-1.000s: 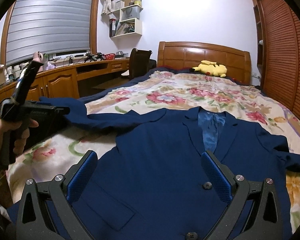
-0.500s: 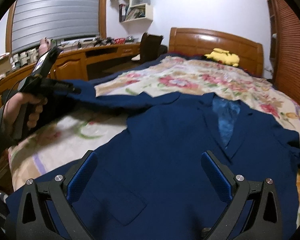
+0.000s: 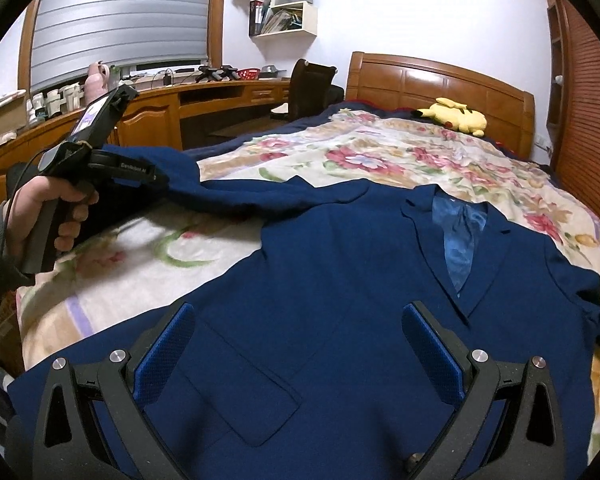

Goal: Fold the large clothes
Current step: 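Grasp the sleeve cuff with the left gripper and lift it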

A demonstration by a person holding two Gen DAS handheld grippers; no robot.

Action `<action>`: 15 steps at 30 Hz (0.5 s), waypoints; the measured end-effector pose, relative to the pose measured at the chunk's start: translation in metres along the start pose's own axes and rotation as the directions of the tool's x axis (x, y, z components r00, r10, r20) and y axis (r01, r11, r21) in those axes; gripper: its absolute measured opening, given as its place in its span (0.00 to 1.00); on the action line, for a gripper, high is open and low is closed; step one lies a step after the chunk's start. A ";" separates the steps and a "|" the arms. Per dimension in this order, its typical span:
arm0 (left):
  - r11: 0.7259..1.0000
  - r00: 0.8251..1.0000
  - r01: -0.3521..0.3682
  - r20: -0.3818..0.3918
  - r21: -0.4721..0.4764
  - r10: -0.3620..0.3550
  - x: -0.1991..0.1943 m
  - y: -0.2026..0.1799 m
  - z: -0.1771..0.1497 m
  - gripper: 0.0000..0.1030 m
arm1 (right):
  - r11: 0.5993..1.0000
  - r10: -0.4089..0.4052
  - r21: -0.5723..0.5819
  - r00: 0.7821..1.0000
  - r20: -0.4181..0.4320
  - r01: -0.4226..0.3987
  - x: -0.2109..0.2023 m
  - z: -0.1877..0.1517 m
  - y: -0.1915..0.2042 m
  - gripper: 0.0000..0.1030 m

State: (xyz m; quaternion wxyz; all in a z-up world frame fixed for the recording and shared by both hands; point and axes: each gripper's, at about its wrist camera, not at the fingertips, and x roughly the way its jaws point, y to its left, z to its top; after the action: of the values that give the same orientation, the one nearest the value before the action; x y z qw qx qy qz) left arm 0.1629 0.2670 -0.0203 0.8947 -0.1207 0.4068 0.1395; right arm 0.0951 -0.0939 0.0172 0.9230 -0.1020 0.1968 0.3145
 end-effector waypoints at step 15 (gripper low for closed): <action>0.994 0.994 -0.100 -0.057 -0.050 0.097 0.023 0.013 0.024 0.14 | 1.000 0.012 0.001 1.000 -0.005 -0.012 0.000 -0.001 -0.002 1.00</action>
State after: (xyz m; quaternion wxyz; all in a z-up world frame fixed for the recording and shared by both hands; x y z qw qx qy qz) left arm 0.1893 0.2904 -0.0242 0.8718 -0.1279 0.4326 0.1907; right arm 0.0956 -0.0959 0.0163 0.9207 -0.1013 0.1997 0.3195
